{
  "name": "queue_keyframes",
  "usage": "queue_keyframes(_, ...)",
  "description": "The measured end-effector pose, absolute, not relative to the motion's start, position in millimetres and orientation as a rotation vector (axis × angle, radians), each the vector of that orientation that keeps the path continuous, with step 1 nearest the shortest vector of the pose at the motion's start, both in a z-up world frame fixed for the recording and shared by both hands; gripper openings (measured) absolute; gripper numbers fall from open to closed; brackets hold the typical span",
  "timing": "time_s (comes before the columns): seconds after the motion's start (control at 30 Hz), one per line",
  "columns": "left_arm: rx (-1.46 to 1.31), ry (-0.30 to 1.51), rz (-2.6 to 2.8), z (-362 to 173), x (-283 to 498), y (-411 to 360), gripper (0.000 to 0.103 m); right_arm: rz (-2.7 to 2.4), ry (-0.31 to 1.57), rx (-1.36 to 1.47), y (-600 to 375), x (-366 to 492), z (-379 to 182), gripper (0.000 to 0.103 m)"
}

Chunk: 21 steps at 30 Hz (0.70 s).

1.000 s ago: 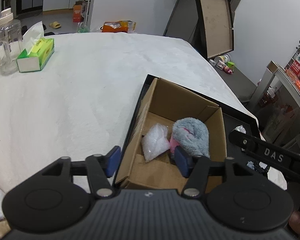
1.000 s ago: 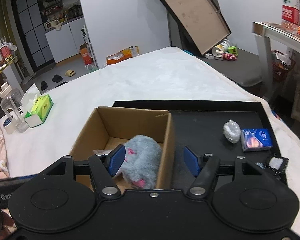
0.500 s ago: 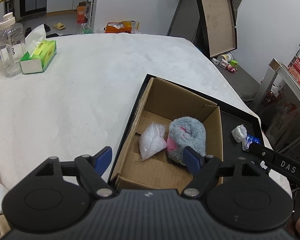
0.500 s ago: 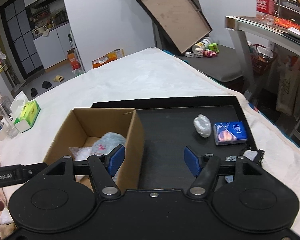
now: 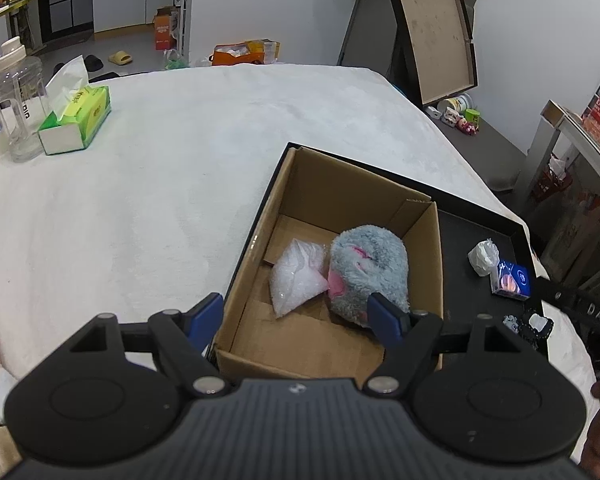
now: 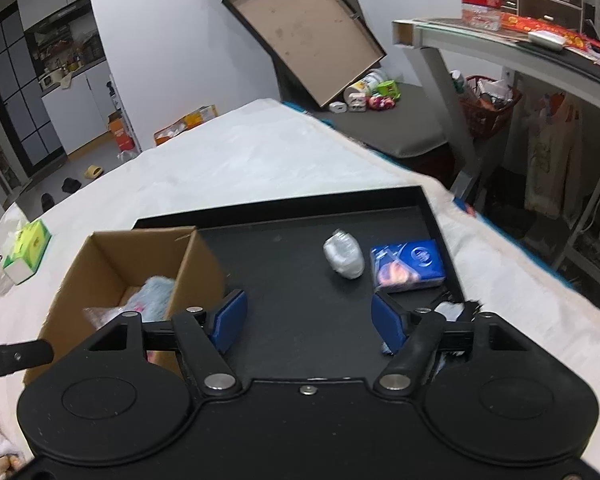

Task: Organize soft objects
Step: 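Move the right tool toward the black lace item on the tray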

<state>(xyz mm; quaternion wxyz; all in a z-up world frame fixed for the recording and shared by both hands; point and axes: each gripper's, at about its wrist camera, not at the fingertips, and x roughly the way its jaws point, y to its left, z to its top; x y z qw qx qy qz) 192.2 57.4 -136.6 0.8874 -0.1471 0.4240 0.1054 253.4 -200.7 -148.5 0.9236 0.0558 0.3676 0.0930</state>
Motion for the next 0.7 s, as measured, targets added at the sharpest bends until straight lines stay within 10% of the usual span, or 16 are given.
queue_keyframes(0.7, -0.245, 0.918, 0.272, -147.5, 211.6, 39.5, 0.082, 0.14, 0.748, 0.186, -250.9, 277.4, -196.4, 0.099)
